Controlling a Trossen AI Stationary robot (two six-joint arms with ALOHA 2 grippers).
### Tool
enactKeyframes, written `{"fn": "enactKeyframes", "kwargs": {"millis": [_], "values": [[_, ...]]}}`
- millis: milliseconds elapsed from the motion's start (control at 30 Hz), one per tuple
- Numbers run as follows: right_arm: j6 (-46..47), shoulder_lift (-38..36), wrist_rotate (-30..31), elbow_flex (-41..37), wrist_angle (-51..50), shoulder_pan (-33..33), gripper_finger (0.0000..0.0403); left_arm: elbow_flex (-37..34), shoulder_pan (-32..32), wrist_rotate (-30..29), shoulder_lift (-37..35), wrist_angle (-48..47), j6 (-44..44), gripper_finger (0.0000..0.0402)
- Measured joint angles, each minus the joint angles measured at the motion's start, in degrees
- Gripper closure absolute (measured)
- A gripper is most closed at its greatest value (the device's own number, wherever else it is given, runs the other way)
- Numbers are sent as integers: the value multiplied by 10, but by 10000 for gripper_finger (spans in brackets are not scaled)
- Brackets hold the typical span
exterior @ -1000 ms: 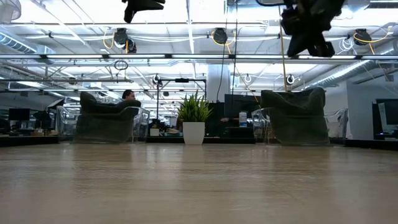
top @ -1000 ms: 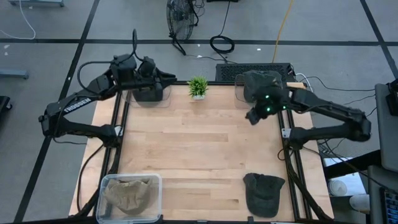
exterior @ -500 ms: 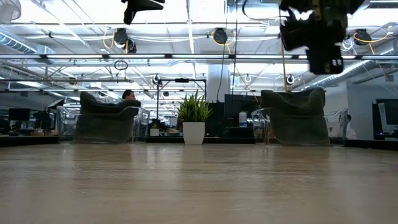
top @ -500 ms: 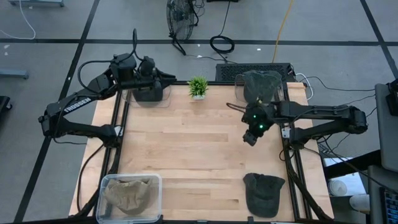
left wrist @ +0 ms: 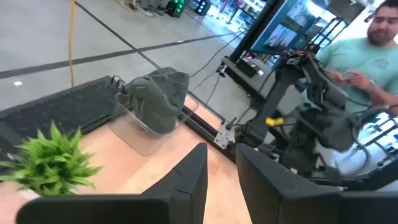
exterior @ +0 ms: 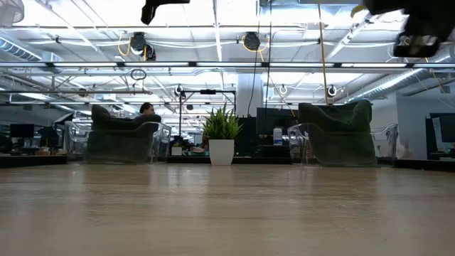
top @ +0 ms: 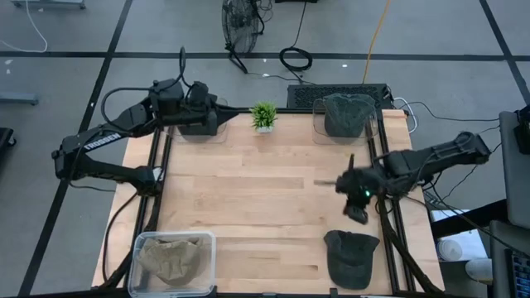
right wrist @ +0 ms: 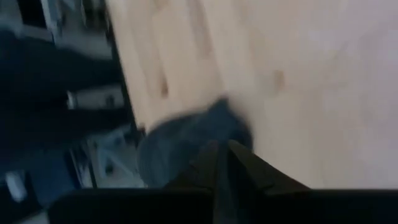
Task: Pick & Place hat
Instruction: Put the black cap into the left transparent bin
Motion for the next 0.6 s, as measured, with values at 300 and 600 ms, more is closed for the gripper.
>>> {"fn": "enactKeyframes", "kwargs": {"millis": [300,600], "values": [[43,1,1,-33,11,128,266,0,-68,-67,4,-2,-59,309],[110,17,58,-69,166,261,206,0,-130,-81,18,-10,-91,309]]}}
